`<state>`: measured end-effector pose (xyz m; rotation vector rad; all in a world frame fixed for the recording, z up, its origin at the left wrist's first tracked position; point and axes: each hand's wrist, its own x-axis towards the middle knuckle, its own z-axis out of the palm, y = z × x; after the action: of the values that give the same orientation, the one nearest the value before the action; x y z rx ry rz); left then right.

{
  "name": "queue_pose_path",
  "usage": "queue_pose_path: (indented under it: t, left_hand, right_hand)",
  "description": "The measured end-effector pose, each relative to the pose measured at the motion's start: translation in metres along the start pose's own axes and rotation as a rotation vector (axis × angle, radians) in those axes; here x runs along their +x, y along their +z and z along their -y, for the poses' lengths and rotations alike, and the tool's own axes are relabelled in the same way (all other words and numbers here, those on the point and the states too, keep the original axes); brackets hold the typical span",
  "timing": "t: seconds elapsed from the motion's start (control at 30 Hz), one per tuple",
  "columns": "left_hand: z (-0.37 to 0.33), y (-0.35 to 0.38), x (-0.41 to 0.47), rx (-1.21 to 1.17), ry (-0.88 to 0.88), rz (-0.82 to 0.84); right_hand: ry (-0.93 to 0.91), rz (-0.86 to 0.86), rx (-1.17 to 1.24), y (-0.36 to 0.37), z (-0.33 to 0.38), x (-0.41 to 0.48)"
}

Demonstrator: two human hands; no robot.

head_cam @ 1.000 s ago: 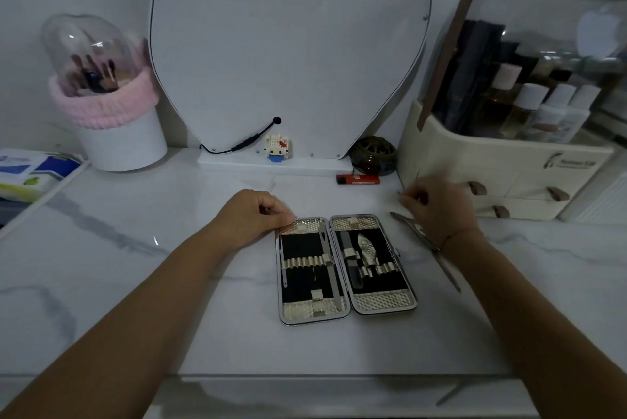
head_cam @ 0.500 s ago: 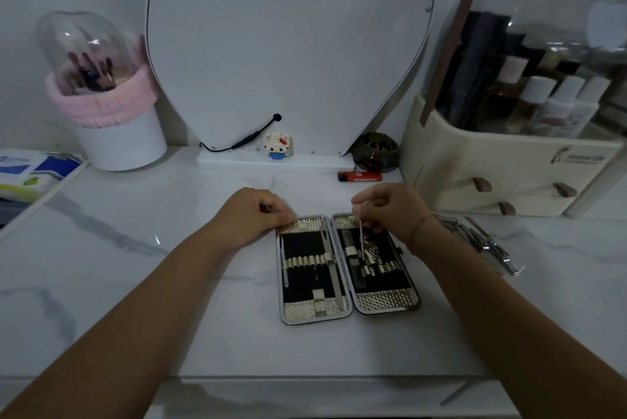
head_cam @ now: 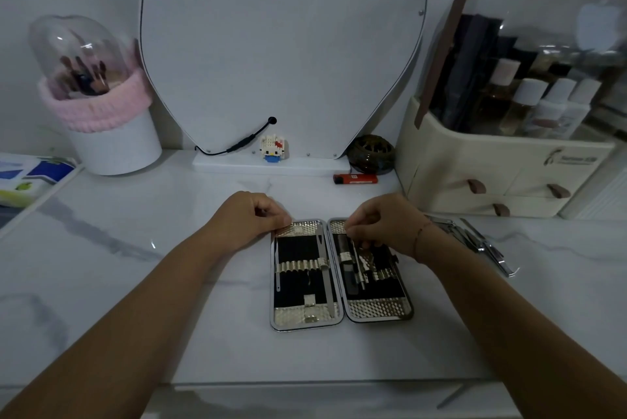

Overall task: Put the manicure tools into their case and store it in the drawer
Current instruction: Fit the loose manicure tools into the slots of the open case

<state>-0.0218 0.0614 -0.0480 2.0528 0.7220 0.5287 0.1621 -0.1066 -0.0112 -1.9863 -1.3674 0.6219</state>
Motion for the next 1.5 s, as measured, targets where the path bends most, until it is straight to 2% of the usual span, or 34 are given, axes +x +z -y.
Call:
queue_pose_path:
  t: [0.2, 0.53, 0.6, 0.67, 0.73, 0.83, 0.93, 1.07, 1.33, 1.5]
  left_hand:
    - [0.001, 0.0, 0.0, 0.023, 0.006, 0.0]
    - [-0.003, 0.0, -0.001, 0.013, -0.006, -0.008]
    - [-0.002, 0.001, -0.001, 0.004, -0.007, -0.009]
    - [-0.003, 0.001, -0.002, -0.013, -0.006, -0.008]
    - [-0.003, 0.001, -0.002, -0.029, -0.016, -0.011]
    - [-0.004, 0.001, -0.002, -0.056, -0.009, -0.013]
    - [-0.005, 0.002, -0.003, -0.084, -0.002, -0.009]
    - [-0.006, 0.003, -0.004, -0.105, -0.001, -0.008]
    - [-0.007, 0.004, -0.004, -0.092, 0.007, -0.019]
    - [-0.005, 0.001, -0.003, -0.042, 0.016, -0.01]
  right_hand:
    - [-0.065, 0.064, -0.209, 0.003, 0.003, -0.004]
    - [-0.096, -0.036, -0.225, 0.006, -0.003, -0.014]
    - [-0.069, -0.117, -0.111, -0.004, -0.008, -0.019]
    - [-0.016, -0.315, -0.037, -0.026, -0.017, -0.025]
    - [0.062, -0.417, -0.097, -0.05, -0.027, -0.033]
    - [0.16, -0.296, -0.27, -0.064, -0.04, -0.042]
    - [0.175, -0.223, -0.31, -0.058, -0.047, -0.044]
    - [0.157, -0.256, -0.304, -0.051, -0.048, -0.035]
    - [0.241, -0.223, -0.407, -0.042, -0.046, -0.018]
    - [0.167, -0.241, -0.435, -0.038, -0.043, -0.02]
